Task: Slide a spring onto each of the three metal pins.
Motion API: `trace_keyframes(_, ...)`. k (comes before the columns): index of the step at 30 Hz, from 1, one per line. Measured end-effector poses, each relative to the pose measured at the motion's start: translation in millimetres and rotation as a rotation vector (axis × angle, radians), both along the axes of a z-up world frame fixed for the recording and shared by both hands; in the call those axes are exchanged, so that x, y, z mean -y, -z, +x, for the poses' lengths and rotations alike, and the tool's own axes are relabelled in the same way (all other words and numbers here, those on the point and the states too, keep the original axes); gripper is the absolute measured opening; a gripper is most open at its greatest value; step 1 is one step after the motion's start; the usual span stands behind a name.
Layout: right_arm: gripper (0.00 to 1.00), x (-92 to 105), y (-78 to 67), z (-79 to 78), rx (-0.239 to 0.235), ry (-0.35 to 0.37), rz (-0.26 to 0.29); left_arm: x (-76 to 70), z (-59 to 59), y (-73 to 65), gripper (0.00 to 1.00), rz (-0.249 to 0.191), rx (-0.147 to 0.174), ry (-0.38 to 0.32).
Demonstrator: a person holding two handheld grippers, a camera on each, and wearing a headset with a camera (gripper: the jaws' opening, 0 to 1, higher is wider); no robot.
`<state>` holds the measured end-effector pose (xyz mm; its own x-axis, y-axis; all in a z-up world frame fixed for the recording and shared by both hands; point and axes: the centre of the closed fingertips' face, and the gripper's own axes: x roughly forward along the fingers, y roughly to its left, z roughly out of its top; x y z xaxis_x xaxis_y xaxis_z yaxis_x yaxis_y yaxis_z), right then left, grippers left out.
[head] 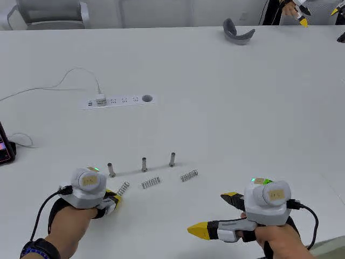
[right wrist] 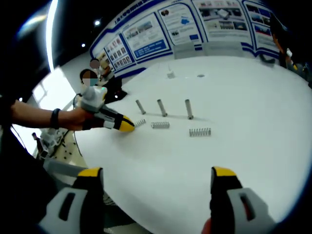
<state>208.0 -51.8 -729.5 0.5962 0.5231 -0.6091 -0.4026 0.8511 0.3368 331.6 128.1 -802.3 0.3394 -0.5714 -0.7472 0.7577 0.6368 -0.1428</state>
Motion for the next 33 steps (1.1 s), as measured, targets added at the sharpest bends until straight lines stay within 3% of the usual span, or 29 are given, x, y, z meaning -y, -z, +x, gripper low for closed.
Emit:
trace_keyframes(18,0.92,-5.5,0.9,-1.8,0.000,0.005,0.018,-11.0,-19.0,-14.0,0.10,-0.033,-0.025,-0.035)
trace_keyframes(26,0.92,-8.4,1.5,-2.0,-0.002,-0.003,0.019,-23.8,-23.4,-1.4,0.11,0.053,0.000,0.003)
trace_keyframes(33,0.92,-5.9,0.6,-1.7,-0.001,0.001,0.018,-25.1,-22.9,1.0,0.12,0.077,0.008,0.004)
